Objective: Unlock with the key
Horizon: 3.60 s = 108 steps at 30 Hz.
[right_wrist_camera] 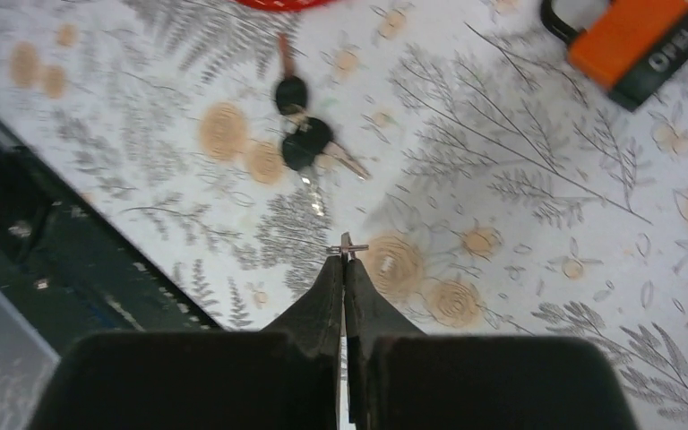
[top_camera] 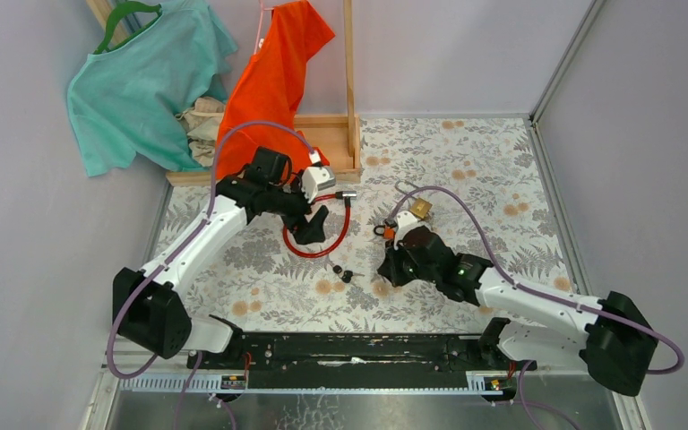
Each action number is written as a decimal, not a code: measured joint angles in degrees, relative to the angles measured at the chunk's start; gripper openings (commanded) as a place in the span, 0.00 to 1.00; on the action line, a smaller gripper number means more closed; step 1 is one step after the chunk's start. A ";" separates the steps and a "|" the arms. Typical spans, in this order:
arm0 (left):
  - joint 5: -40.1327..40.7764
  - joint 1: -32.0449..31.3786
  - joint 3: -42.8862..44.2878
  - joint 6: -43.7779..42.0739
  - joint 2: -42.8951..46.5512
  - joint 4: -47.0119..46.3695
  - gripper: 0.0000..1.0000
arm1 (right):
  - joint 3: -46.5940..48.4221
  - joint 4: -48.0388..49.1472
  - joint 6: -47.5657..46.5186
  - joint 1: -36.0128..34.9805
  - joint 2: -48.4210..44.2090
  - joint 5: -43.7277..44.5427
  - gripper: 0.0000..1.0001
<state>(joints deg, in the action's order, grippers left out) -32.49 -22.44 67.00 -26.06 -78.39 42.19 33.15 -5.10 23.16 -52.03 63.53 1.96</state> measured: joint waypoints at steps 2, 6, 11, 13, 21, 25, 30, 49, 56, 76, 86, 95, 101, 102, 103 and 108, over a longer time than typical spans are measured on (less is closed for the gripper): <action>-4.59 0.00 0.00 -0.83 -0.55 1.22 0.97 | 0.35 0.59 -0.72 -0.04 -1.64 -2.12 0.00; -16.00 0.00 -0.24 -5.40 -1.77 4.57 0.96 | 4.24 0.26 -1.90 -0.09 -1.81 -9.22 0.00; -28.26 -0.04 -1.14 -14.05 -2.49 10.58 0.94 | 9.68 0.79 -1.27 -0.11 -1.90 -17.14 0.00; -31.74 -0.13 -1.14 -17.59 -2.67 13.00 0.94 | 11.47 1.77 0.13 -0.11 -1.99 -20.46 0.00; -41.81 -0.90 -1.14 -29.53 -2.64 22.36 0.93 | 14.80 6.60 6.12 -0.11 -1.97 -28.46 0.00; -43.87 -2.12 -1.14 -33.88 -2.64 26.25 0.89 | 15.69 9.14 8.59 -0.11 -1.97 -30.47 0.00; -45.62 -3.04 -0.39 -36.94 -2.67 29.92 0.67 | 16.00 10.95 10.40 -0.11 -1.97 -31.63 0.00; -45.66 -3.30 2.60 -34.12 0.11 28.76 0.00 | 16.44 11.93 12.13 -0.11 -3.74 -27.08 0.00; -37.66 -3.50 1.68 -22.71 5.18 18.84 0.00 | 16.33 11.08 12.94 -0.11 -4.96 -25.29 0.56; 20.61 -31.10 -15.54 -63.73 35.89 -9.27 0.00 | 16.44 15.19 21.00 4.83 -3.85 -26.80 0.69; 21.07 -31.58 -33.83 -85.61 41.42 -39.04 0.00 | 13.29 27.76 29.33 5.29 -0.66 -33.03 0.57; 20.37 -31.58 -36.26 -91.41 42.86 -45.44 0.00 | 12.98 30.75 30.23 5.40 -1.46 -33.05 0.53; 19.71 -31.61 -36.44 -92.54 43.34 -47.28 0.00 | 13.33 24.83 27.85 9.68 -5.25 -32.61 0.52; 19.67 -31.61 -36.44 -92.67 43.45 -47.76 0.00 | 13.92 23.34 27.28 10.43 -5.81 -32.48 0.52; 19.61 -31.61 -36.44 -92.78 43.45 -48.22 0.00 | 14.60 22.34 26.67 11.02 -6.19 -32.33 0.52; 19.37 -31.65 -36.44 -93.07 43.17 -49.90 0.00 | 15.85 22.05 26.53 11.32 -5.95 -32.72 0.49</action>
<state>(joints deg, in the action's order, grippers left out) -13.13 -54.08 30.57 -119.13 -35.22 -7.70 48.99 16.95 49.69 -40.71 57.58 -30.76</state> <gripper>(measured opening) 0.014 0.509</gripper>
